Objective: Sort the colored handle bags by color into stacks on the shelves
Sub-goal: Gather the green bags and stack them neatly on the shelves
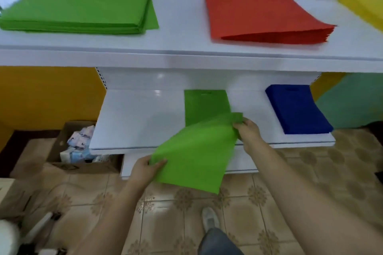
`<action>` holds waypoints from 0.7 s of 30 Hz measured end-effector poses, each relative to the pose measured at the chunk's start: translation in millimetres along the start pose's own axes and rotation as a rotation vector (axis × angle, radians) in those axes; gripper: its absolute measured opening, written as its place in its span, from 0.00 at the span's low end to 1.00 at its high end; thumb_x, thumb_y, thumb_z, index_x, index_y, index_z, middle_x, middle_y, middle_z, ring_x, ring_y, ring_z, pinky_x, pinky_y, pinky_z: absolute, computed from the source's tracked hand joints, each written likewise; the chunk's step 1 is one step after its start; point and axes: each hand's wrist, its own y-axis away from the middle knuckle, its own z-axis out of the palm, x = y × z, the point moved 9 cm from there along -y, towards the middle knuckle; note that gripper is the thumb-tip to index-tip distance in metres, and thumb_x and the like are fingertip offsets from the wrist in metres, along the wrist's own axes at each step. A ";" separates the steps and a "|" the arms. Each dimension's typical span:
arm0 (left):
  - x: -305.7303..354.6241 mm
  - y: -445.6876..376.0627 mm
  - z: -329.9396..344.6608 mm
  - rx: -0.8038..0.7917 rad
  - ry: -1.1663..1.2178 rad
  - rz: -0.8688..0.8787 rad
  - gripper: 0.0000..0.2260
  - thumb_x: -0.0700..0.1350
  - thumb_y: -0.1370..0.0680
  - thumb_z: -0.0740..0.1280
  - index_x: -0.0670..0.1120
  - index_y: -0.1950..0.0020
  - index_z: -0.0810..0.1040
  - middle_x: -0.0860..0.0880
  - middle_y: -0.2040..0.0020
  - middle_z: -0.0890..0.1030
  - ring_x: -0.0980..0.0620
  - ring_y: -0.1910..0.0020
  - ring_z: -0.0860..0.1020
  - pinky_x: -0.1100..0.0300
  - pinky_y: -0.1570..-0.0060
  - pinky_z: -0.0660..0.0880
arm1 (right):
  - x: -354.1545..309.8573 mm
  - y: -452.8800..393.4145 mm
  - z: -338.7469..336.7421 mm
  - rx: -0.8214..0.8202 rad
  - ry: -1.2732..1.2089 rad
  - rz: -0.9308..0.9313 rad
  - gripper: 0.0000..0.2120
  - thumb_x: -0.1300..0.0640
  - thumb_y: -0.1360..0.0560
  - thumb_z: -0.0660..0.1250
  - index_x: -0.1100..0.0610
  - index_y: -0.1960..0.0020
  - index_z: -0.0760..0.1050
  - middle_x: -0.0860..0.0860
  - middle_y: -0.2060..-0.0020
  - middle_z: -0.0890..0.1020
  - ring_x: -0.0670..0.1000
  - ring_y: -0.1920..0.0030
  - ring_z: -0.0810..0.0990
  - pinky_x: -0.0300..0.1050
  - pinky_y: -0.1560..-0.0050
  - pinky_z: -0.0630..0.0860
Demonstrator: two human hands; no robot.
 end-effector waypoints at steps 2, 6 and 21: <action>-3.1 -21.3 23.8 0.010 0.050 -0.072 0.04 0.43 0.23 0.71 0.44 0.51 0.83 0.43 0.51 0.84 0.48 0.54 0.83 0.59 0.55 0.78 | 1.7 -47.9 -4.4 -0.034 0.018 0.046 0.09 0.67 0.22 0.61 0.59 0.46 0.77 0.57 0.47 0.81 0.52 0.57 0.80 0.47 0.52 0.79; -24.0 -50.4 72.0 0.027 0.165 -0.275 0.05 0.42 0.19 0.64 0.43 0.45 0.77 0.41 0.49 0.82 0.48 0.57 0.81 0.54 0.63 0.82 | 21.4 -134.7 1.4 -0.159 0.166 0.151 0.08 0.66 0.21 0.61 0.63 0.45 0.77 0.61 0.44 0.80 0.53 0.57 0.78 0.53 0.44 0.75; -17.7 -133.8 149.4 0.112 0.281 -0.369 0.10 0.40 0.17 0.60 0.44 0.36 0.72 0.44 0.48 0.77 0.43 0.55 0.78 0.50 0.70 0.82 | 10.9 -261.0 14.9 -0.251 0.517 0.054 0.03 0.62 0.23 0.66 0.56 0.50 0.77 0.54 0.60 0.76 0.47 0.68 0.70 0.36 0.72 0.68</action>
